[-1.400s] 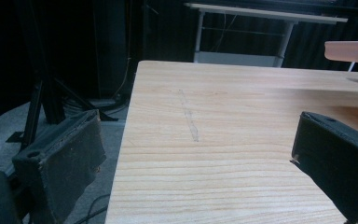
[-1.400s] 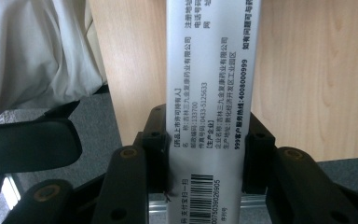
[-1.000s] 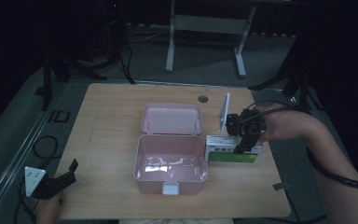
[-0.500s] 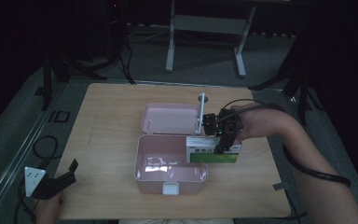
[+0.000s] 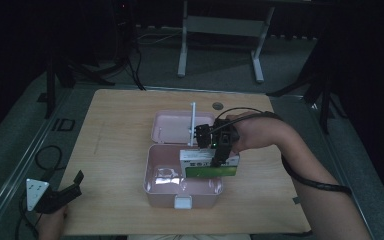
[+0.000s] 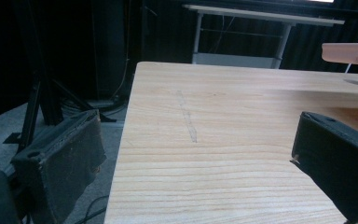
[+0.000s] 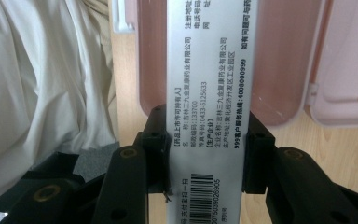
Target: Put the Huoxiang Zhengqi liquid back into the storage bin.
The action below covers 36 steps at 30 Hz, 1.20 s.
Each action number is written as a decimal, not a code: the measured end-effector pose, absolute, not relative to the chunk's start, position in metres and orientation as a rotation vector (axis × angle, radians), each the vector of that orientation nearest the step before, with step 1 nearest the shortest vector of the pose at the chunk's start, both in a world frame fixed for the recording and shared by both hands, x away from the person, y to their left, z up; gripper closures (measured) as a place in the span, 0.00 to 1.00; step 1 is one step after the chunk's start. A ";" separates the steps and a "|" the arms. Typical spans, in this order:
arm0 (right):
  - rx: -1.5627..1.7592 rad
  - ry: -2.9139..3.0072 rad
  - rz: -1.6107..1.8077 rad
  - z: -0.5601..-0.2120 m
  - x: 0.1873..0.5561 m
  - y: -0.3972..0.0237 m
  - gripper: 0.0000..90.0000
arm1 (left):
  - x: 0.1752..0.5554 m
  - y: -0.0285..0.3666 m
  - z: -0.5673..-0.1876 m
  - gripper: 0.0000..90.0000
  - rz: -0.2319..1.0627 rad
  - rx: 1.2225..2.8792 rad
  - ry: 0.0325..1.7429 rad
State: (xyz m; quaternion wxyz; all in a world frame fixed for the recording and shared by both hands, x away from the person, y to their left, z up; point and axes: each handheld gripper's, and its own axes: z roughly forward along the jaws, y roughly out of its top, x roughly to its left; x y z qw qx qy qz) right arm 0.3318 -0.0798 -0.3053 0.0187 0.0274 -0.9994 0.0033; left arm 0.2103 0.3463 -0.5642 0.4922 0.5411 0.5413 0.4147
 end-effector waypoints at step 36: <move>0.099 -3.056 -0.081 -0.360 0.331 -0.042 0.69 | 0.211 0.348 -0.564 0.03 0.990 1.305 1.316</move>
